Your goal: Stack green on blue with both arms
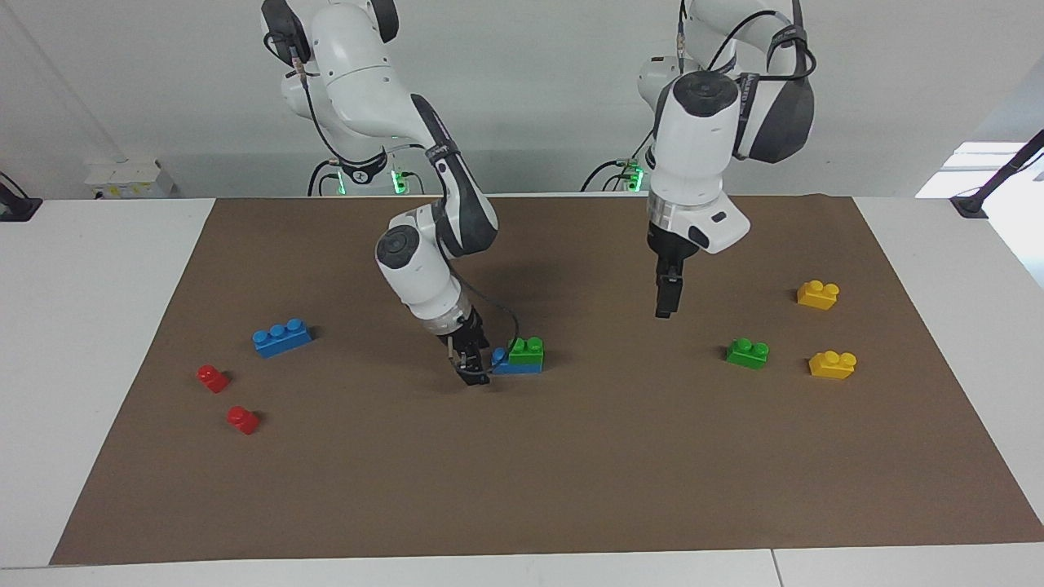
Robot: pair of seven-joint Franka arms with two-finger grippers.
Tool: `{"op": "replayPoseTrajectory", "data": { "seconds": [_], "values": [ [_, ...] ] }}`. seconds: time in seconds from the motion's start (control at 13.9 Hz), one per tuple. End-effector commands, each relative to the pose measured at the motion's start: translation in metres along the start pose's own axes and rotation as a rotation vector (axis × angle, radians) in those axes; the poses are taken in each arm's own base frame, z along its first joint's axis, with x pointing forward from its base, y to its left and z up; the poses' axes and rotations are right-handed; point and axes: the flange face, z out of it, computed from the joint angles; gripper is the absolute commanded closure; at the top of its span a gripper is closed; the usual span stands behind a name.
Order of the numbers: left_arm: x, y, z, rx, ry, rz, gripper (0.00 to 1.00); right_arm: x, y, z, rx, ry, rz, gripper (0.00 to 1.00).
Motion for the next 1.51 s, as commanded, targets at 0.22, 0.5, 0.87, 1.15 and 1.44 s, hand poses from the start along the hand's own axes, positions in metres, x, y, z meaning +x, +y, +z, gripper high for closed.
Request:
{"op": "replayPoseTrajectory", "data": {
  "seconds": [0.22,0.5,0.87,1.15,1.44],
  "values": [
    [0.104,-0.059,-0.032,0.067,-0.129,0.560,0.00,0.042,-0.035,-0.096,-0.005,-0.031,-0.071,0.06],
    [0.123,-0.090,-0.044,0.117,-0.205,0.939,0.00,0.080,-0.046,-0.169,0.006,0.027,-0.373,0.00],
    [0.128,-0.104,-0.044,0.140,-0.226,0.934,0.00,0.089,-0.026,-0.270,-0.043,0.096,-0.712,0.00],
    [0.131,-0.096,-0.050,0.123,-0.230,1.030,0.00,0.082,0.002,-0.322,-0.099,0.127,-1.066,0.00],
    [0.139,-0.079,-0.047,0.043,-0.161,1.127,0.00,0.101,0.023,-0.354,-0.220,0.172,-1.405,0.00]
  ]
}}
